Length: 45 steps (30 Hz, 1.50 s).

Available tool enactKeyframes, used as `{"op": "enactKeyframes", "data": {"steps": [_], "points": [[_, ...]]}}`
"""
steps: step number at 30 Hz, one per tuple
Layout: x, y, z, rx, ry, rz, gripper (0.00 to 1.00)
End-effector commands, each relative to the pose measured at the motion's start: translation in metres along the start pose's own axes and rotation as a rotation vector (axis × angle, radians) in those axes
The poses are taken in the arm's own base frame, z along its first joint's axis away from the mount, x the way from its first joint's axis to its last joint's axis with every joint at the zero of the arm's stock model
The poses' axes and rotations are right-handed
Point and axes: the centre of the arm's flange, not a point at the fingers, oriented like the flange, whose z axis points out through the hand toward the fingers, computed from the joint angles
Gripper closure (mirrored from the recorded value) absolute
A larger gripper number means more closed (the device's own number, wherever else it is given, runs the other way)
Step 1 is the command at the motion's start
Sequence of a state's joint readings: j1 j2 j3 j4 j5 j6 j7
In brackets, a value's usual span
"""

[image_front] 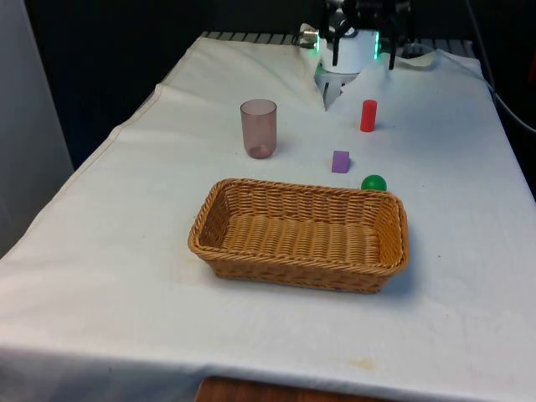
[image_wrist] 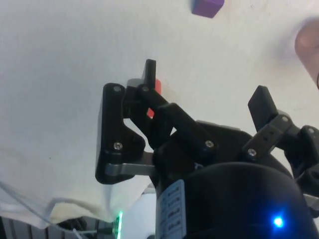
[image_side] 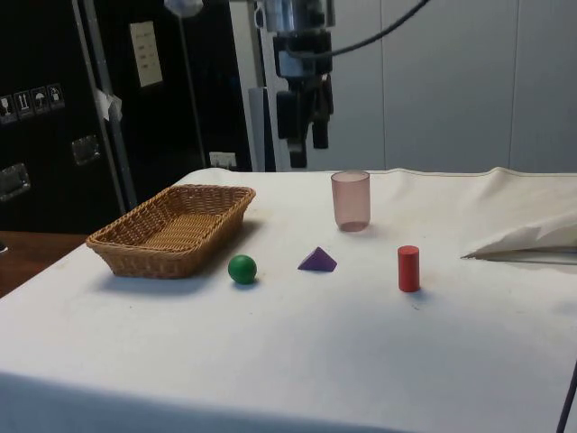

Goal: Pick up the triangular block and place it into the basket.

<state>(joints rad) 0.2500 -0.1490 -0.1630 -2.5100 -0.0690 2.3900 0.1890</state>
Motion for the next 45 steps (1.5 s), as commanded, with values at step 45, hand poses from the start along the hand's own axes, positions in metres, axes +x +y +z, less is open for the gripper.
{"op": "enactKeyframes", "data": {"steps": [45], "points": [[-0.005, 0.015, 0.121, -0.024, 0.038, -0.019, 0.0]]}}
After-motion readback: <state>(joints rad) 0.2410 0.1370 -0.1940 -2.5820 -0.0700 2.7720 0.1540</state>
